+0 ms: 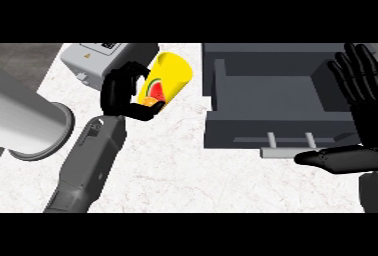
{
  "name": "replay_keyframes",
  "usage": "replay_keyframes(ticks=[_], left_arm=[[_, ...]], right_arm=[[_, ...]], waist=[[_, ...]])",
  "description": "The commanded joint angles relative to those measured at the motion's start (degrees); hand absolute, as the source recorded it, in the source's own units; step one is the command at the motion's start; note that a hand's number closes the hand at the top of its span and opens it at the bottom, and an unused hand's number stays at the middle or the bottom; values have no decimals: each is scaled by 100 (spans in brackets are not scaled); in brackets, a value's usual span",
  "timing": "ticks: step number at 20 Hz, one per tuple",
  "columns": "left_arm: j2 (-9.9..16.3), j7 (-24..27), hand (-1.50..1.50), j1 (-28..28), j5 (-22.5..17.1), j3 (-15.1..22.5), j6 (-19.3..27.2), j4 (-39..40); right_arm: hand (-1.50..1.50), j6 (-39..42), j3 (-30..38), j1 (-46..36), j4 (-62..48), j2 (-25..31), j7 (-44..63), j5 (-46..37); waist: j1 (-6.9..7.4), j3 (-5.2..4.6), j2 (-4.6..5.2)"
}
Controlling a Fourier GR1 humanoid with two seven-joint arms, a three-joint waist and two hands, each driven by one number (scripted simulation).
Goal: Pick up the cup, place it into the drawer and close the drawer
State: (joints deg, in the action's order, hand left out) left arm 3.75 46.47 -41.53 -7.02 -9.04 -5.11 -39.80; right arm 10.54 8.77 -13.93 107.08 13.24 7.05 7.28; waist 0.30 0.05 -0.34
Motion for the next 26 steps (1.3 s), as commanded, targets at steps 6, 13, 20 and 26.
replay_keyframes(ticks=[6,13,20,26], left_arm=[[-369,-1941,150,-1221,-58,679,965,-888],[-374,-2923,150,-2731,-266,1125,2065,-119],[-375,-3222,150,-3440,-510,1530,2549,1333],[-375,-3236,150,-3616,-775,2058,2315,2134]], right_arm=[[-150,3,50,-202,-141,38,12,-3],[-150,-65,106,-410,-323,-26,-105,20],[-150,-14,-95,-123,-220,-136,-283,-151],[-150,84,-165,-585,-418,-114,-230,-29]], waist=[[-65,-4,23],[-186,-1,63],[-375,2,103],[-713,6,214]])
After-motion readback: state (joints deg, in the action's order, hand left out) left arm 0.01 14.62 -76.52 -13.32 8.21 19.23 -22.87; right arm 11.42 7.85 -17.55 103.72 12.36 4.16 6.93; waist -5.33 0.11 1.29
